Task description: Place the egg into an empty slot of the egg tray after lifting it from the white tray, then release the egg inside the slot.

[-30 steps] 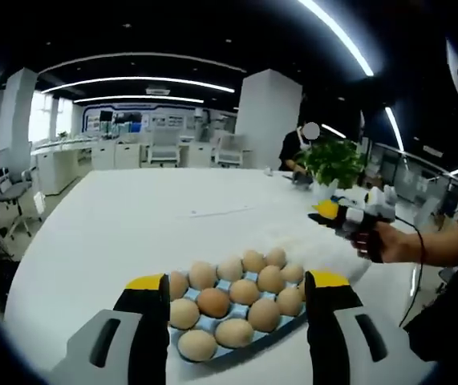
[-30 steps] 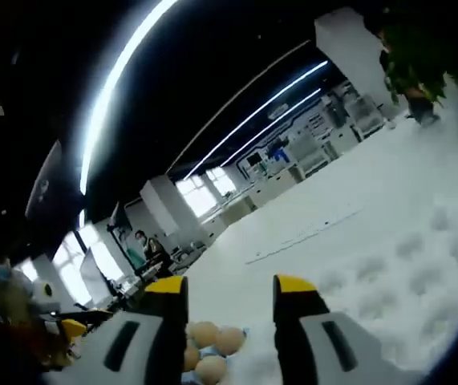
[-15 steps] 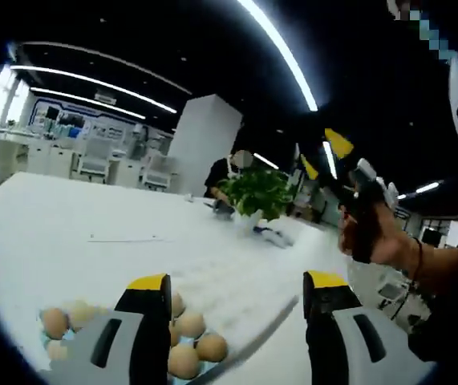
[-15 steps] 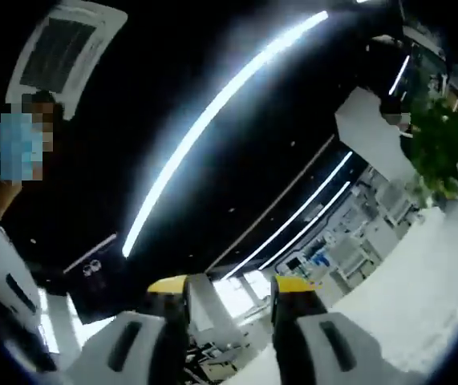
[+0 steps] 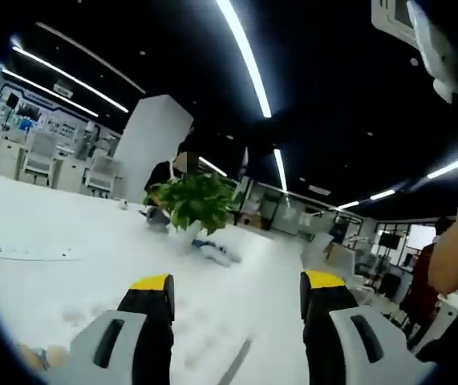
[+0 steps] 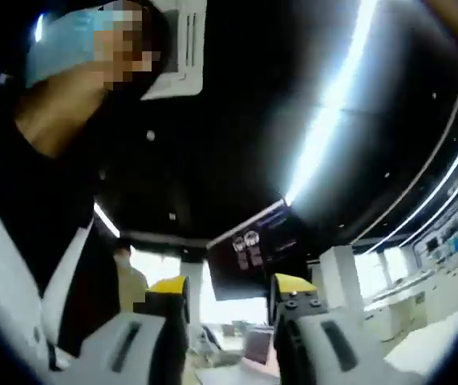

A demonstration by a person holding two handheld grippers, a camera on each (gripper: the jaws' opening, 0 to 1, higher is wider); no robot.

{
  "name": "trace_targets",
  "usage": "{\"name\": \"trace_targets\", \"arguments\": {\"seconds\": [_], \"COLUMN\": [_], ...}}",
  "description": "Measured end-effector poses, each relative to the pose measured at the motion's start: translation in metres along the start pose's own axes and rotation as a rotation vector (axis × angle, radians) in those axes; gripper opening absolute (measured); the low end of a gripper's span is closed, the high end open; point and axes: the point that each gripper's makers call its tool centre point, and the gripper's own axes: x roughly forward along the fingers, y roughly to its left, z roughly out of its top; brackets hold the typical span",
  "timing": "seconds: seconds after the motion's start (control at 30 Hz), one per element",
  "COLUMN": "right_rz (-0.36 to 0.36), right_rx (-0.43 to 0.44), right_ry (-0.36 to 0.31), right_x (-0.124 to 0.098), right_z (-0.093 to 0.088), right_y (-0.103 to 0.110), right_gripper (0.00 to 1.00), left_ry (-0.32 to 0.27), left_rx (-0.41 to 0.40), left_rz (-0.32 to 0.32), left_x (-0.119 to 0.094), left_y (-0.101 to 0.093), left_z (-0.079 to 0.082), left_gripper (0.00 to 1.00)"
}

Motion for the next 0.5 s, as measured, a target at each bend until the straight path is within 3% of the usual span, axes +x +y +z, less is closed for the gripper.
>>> {"name": "trace_targets", "arguments": {"seconds": [0.03,0.13,0.2,0.23,0.3,0.33,0.4,0.43,0.47,0.5], "right_rz": [0.005,0.016,0.054,0.186,0.259,0.306,0.313,0.326,0.403,0.445], "right_rx": [0.113,0.238,0.275,0.311,0.338,0.439,0.592,0.758,0.843,0.824], "right_ry": [-0.089,-0.236,-0.245,-0.255,-0.243,-0.262,-0.3,-0.325,-0.327,-0.29], "right_x": [0.002,0.013,0.017,0.019,0.014,0.011,0.012,0.014,0.011,0.011], "right_z": [0.01,0.022,0.022,0.023,0.023,0.028,0.031,0.034,0.037,0.035], "right_y": [0.002,0.012,0.023,0.055,0.076,0.082,0.082,0.085,0.101,0.118], "right_gripper": [0.39,0.39,0.39,0.39,0.36,0.35,0.35,0.35,0.35,0.34], "left_ry": [-0.011,-0.003,0.015,0.058,0.069,0.075,0.04,0.02,0.026,0.03], "left_rx": [0.007,0.015,0.008,0.001,0.007,-0.011,-0.094,-0.141,-0.171,-0.184], "left_rz": [-0.001,0.021,0.023,0.035,0.039,0.046,0.044,0.046,0.054,0.053], "left_x": [0.007,0.026,0.034,0.042,0.051,0.056,0.066,0.073,0.077,0.081], "left_y": [-0.003,-0.005,-0.003,-0.004,-0.01,-0.012,-0.018,-0.02,-0.02,-0.021], "left_z": [-0.001,-0.014,-0.022,-0.035,-0.046,-0.052,-0.055,-0.058,-0.063,-0.065], "left_gripper": [0.62,0.61,0.6,0.6,0.6,0.59,0.57,0.56,0.55,0.56]}}
